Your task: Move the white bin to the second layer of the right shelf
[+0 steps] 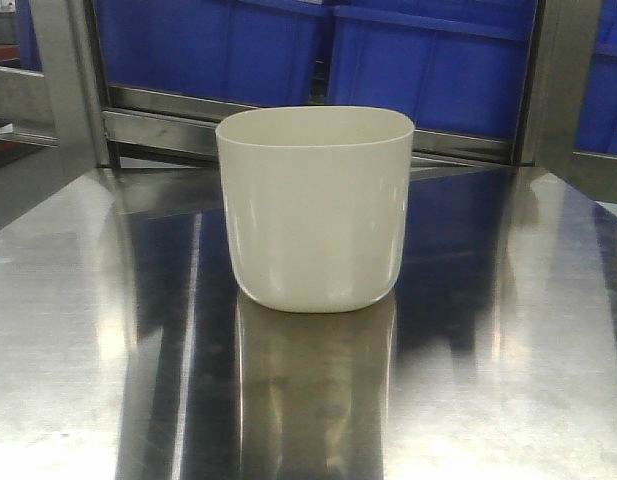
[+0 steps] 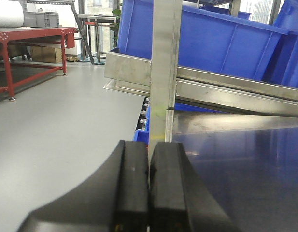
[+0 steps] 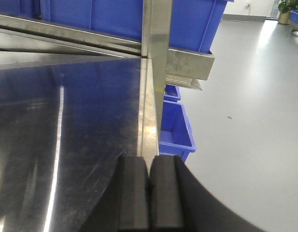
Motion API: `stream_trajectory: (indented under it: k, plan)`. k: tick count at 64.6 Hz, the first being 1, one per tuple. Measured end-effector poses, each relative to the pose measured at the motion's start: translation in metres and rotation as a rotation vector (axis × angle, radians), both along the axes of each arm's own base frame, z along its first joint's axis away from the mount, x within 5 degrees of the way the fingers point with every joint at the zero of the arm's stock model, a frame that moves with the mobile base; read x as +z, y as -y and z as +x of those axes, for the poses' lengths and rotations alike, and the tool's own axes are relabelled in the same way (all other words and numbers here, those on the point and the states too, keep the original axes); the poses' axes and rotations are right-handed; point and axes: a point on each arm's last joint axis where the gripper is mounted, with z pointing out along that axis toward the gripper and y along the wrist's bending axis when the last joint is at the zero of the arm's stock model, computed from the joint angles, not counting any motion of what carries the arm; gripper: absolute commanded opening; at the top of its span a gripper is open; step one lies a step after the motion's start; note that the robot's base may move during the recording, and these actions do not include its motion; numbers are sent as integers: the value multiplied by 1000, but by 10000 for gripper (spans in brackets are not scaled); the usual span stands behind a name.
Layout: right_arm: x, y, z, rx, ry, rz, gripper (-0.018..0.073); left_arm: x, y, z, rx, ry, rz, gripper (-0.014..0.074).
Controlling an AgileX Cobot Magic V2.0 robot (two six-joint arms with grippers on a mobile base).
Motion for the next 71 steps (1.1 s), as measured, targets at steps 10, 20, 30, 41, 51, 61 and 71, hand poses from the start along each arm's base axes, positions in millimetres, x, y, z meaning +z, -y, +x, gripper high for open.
stream_trajectory:
  k: [10, 20, 30, 41, 51, 61, 71]
  plan:
    - [0, 0, 0, 0, 0, 0, 52, 0, 0, 0, 0, 0, 0, 85]
    - [0, 0, 0, 0, 0, 0, 52, 0, 0, 0, 0, 0, 0, 85]
    - [1, 0, 0, 0, 6, 0, 52, 0, 0, 0, 0, 0, 0, 85]
    - [4, 0, 0, -1, 42, -1, 52, 0, 0, 0, 0, 0, 0, 85]
    - [12, 0, -1, -1, 51, -1, 52, 0, 0, 0, 0, 0, 0, 85]
    - [37, 0, -3, 0, 84, -2, 52, 0, 0, 0, 0, 0, 0, 85]
    - [57, 0, 4, 4, -19, -9, 52, 0, 0, 0, 0, 0, 0, 85]
